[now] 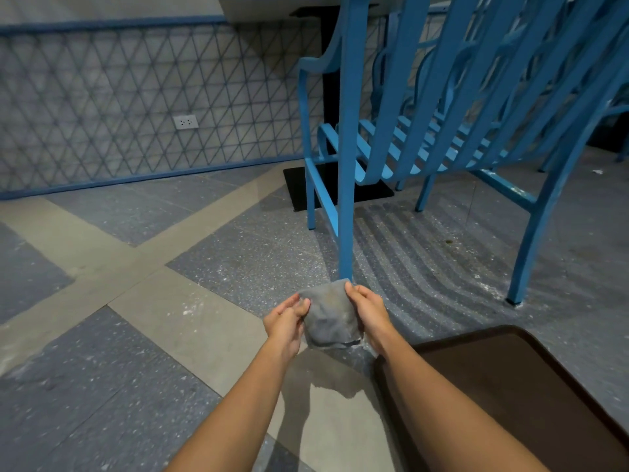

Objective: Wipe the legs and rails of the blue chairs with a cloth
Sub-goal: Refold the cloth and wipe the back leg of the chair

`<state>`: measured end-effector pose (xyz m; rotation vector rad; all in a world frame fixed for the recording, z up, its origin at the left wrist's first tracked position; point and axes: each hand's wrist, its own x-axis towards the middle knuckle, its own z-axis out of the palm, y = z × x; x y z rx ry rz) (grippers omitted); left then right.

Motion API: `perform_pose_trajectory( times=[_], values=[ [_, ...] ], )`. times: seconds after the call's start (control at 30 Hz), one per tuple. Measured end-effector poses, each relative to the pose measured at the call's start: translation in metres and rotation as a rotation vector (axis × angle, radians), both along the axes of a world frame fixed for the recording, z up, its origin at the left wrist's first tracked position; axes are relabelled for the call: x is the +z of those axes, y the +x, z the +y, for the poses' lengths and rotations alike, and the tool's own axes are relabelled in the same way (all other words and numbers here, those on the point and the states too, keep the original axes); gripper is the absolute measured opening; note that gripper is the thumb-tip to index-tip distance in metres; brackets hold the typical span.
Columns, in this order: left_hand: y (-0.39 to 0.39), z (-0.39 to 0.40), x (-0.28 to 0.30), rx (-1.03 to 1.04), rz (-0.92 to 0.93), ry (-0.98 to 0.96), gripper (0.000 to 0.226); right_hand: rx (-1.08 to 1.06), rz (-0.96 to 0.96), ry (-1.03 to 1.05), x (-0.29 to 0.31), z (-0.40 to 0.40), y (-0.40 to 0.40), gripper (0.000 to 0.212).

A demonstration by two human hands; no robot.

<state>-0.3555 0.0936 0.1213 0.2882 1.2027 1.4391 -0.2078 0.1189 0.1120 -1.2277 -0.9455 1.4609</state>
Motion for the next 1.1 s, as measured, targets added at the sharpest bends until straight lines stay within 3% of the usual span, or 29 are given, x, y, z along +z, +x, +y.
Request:
perform_pose_trajectory(
  times=[0.13, 0.23, 0.43, 0.6, 0.67, 0.8, 0.93, 1.1],
  values=[
    [0.021, 0.007, 0.005, 0.122, 0.158, -0.178, 0.034, -0.083, -0.070, 0.055, 0.007, 0.001, -0.008, 0.025],
    [0.043, 0.007, 0.011, 0.080, 0.128, -0.160, 0.021, -0.105, -0.110, 0.065, 0.011, 0.000, -0.015, 0.027],
    [0.063, 0.010, 0.019, -0.067, 0.121, -0.192, 0.050, -0.138, -0.188, 0.115, 0.017, 0.000, -0.023, 0.033],
    [0.067, 0.012, 0.024, -0.043, 0.016, -0.159, 0.043, -0.350, -0.606, 0.221, 0.019, 0.001, -0.025, 0.035],
    [0.071, 0.012, 0.023, 0.008, 0.052, -0.162, 0.042, -0.389, -0.667, 0.269, 0.022, 0.002, -0.030, 0.033],
    [0.074, 0.021, 0.034, 0.118, 0.203, -0.005, 0.042, -0.392, -0.571, 0.308, 0.029, 0.008, -0.037, 0.031],
    [0.073, 0.034, 0.049, 0.100, 0.400, 0.261, 0.033, -0.345, -0.373, 0.260, 0.041, 0.017, -0.035, 0.037],
    [0.071, 0.044, 0.061, 0.084, 0.562, 0.408, 0.028, -0.341, -0.302, 0.290, 0.051, 0.029, -0.030, 0.049]
  ],
)
